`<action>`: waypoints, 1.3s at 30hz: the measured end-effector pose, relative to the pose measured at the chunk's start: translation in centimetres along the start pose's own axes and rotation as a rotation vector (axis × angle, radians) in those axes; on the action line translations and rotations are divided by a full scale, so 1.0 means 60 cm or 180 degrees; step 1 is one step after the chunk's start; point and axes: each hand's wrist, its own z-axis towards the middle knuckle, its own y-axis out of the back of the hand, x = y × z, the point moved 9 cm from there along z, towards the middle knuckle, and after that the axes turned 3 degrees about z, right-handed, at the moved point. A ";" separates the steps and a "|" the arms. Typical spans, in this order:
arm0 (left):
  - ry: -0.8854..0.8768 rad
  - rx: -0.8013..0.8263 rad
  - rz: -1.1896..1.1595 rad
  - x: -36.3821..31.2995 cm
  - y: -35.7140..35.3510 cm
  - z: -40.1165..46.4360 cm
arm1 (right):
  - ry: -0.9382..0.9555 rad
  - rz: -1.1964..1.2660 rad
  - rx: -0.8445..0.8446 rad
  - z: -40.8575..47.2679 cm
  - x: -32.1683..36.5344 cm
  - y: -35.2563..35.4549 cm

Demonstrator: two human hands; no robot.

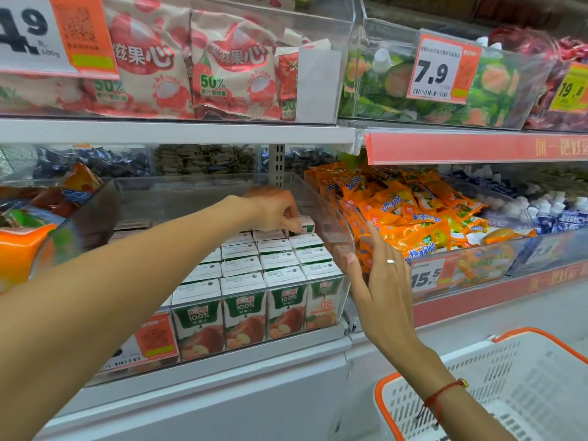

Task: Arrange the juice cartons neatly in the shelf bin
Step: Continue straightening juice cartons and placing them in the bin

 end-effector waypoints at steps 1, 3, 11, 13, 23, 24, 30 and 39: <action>0.0040 -0.0222 -0.0061 0.001 0.010 -0.004 | -0.0006 -0.0014 0.0027 0.000 0.000 0.000; 0.0140 -0.0693 -0.0262 0.008 0.030 -0.015 | -0.0023 -0.0040 0.0067 0.000 0.002 0.001; 0.0993 -0.2263 -0.2342 0.047 0.065 -0.140 | -0.0240 -0.0082 0.0543 0.009 0.012 0.010; 0.1082 -0.2287 -0.3163 0.048 0.052 -0.184 | -0.0364 -0.0063 0.0647 0.011 0.023 0.024; 0.1159 -0.1406 -0.4203 0.003 -0.029 -0.431 | -0.1007 0.1742 0.2311 -0.080 0.224 -0.020; 0.1155 -0.1371 -0.4110 0.002 -0.031 -0.446 | -0.1035 0.1840 0.2516 -0.097 0.240 -0.033; 0.1265 -0.0960 -0.4271 -0.001 -0.065 -0.487 | -0.0907 0.1898 0.2500 -0.140 0.259 -0.064; 0.1318 -0.0350 -0.4314 0.011 -0.101 -0.498 | -0.1613 0.2244 0.2490 -0.159 0.239 -0.086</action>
